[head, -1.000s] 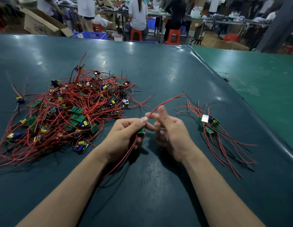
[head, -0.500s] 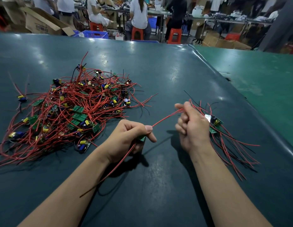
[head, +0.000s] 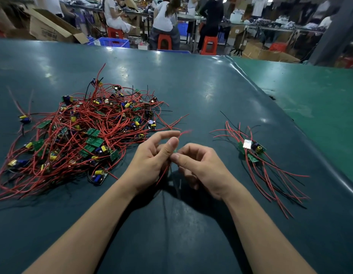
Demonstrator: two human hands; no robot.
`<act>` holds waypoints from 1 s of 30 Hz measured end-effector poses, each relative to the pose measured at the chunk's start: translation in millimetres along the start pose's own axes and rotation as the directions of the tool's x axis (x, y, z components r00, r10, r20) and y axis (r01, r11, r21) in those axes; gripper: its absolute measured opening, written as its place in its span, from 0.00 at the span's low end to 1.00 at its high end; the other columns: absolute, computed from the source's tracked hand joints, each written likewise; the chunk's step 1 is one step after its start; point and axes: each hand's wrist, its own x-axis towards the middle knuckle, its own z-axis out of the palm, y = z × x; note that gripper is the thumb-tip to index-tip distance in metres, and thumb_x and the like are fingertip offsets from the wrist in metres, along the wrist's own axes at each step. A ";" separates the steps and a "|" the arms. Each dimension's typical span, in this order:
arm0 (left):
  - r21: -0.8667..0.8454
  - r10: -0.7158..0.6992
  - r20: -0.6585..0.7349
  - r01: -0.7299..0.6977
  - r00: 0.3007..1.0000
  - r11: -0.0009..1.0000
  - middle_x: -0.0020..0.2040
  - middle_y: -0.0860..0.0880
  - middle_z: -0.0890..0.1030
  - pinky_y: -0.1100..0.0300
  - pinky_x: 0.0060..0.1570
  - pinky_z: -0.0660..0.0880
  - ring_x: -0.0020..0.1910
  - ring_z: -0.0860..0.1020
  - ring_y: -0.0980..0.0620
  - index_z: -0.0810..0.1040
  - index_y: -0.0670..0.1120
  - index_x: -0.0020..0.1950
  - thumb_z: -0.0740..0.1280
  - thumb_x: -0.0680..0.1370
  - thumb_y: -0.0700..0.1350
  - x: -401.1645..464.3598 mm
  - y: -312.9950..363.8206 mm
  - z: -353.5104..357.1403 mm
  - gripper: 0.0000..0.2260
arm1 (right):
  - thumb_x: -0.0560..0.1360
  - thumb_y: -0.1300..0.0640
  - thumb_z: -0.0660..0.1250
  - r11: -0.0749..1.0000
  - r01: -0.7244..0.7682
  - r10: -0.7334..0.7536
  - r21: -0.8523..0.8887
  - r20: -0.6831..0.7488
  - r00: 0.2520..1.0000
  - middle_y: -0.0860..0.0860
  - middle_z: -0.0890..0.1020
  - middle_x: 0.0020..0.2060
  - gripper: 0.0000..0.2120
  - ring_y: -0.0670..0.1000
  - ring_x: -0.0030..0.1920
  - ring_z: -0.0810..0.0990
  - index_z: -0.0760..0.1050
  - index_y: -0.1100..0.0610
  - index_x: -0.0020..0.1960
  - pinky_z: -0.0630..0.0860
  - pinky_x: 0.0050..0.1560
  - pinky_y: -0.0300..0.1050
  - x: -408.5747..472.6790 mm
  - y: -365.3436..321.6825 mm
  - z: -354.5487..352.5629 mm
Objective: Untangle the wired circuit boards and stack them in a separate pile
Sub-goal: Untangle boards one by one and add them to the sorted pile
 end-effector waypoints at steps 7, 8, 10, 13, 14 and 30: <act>0.052 -0.003 0.071 0.000 0.997 0.999 0.28 0.50 0.78 0.62 0.28 0.70 0.26 0.73 0.53 0.71 0.44 0.65 0.63 0.76 0.49 1.7 -2.1 -4.1 0.19 | 0.64 0.52 0.76 0.997 -0.060 0.058 0.041 0.041 0.997 0.51 0.78 0.31 0.16 0.47 0.22 0.68 0.75 0.58 0.46 0.67 0.19 0.37 -2.7 -5.3 -1.5; 0.072 0.001 0.078 -0.007 0.997 0.997 0.27 0.51 0.78 0.65 0.26 0.69 0.24 0.72 0.56 0.71 0.44 0.64 0.64 0.76 0.49 1.6 -2.9 -3.7 0.19 | 0.65 0.54 0.76 0.997 -0.057 0.054 0.051 0.052 0.997 0.51 0.78 0.31 0.16 0.47 0.22 0.68 0.75 0.58 0.47 0.67 0.19 0.37 -3.6 -5.9 -2.8; 0.120 0.032 0.059 -0.039 0.998 0.992 0.26 0.51 0.78 0.67 0.25 0.67 0.23 0.69 0.58 0.71 0.45 0.63 0.64 0.74 0.50 1.8 -2.5 -3.1 0.19 | 0.66 0.57 0.75 0.994 -0.047 0.042 0.095 0.051 0.998 0.51 0.79 0.31 0.12 0.46 0.22 0.69 0.77 0.59 0.46 0.68 0.19 0.36 -4.1 -8.2 -5.7; 0.195 0.123 -0.104 -0.101 0.987 0.976 0.26 0.50 0.76 0.62 0.25 0.66 0.23 0.68 0.54 0.75 0.45 0.57 0.63 0.75 0.53 3.7 -1.4 -5.7 0.15 | 0.71 0.65 0.72 0.979 -0.019 0.033 0.205 -0.067 0.997 0.53 0.80 0.31 0.04 0.47 0.23 0.72 0.78 0.59 0.43 0.71 0.22 0.38 -1.7 -10.5 -8.2; 0.254 0.180 -0.173 -0.132 0.968 0.958 0.26 0.50 0.75 0.60 0.26 0.66 0.24 0.69 0.52 0.77 0.45 0.54 0.62 0.77 0.54 4.6 -1.6 -8.3 0.14 | 0.73 0.67 0.71 0.972 0.003 0.030 0.235 -0.136 0.990 0.53 0.80 0.31 0.05 0.47 0.24 0.73 0.78 0.58 0.43 0.73 0.23 0.38 -0.5 -10.8 -8.3; 0.932 0.778 -0.313 0.021 0.545 0.361 0.37 0.49 0.79 0.59 0.35 0.63 0.38 0.75 0.45 0.80 0.44 0.45 0.64 0.79 0.48 -0.3 8.3 -31.1 0.10 | 0.78 0.67 0.65 0.530 0.451 0.387 0.718 -0.678 0.625 0.54 0.81 0.29 0.07 0.51 0.33 0.84 0.72 0.64 0.42 0.82 0.36 0.38 -3.5 -18.0 -32.7</act>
